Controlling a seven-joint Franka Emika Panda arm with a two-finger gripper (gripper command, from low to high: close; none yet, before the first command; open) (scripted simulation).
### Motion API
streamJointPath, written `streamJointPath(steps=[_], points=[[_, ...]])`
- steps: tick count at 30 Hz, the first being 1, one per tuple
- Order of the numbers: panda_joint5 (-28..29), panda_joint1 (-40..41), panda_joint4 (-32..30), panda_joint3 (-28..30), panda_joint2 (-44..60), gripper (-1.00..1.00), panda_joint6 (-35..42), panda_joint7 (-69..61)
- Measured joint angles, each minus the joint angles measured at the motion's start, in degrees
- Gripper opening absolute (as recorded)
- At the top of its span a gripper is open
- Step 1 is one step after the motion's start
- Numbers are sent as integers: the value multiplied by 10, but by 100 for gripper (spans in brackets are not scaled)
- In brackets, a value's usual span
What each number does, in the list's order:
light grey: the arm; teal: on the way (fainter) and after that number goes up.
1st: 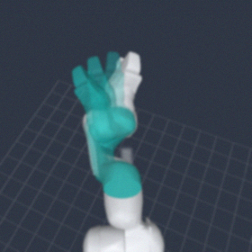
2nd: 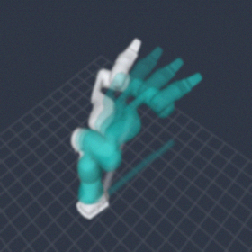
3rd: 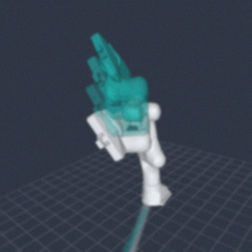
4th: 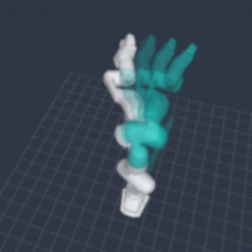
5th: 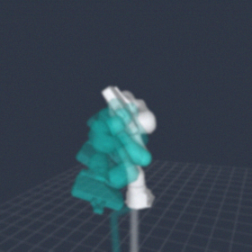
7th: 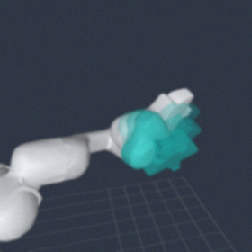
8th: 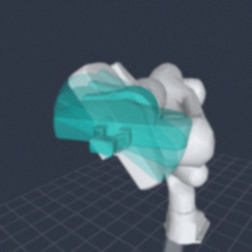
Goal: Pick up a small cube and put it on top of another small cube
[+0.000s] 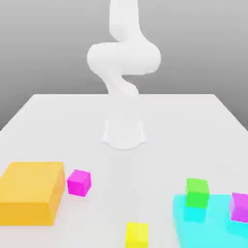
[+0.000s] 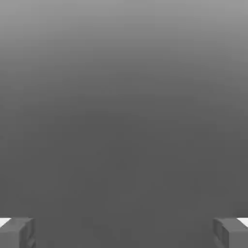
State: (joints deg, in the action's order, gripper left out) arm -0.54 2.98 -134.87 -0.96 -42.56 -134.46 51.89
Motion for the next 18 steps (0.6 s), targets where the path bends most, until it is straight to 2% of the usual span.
streamJointPath(steps=[18], points=[[-24, 201, -223, -63, 236, 0, -193, 449]])
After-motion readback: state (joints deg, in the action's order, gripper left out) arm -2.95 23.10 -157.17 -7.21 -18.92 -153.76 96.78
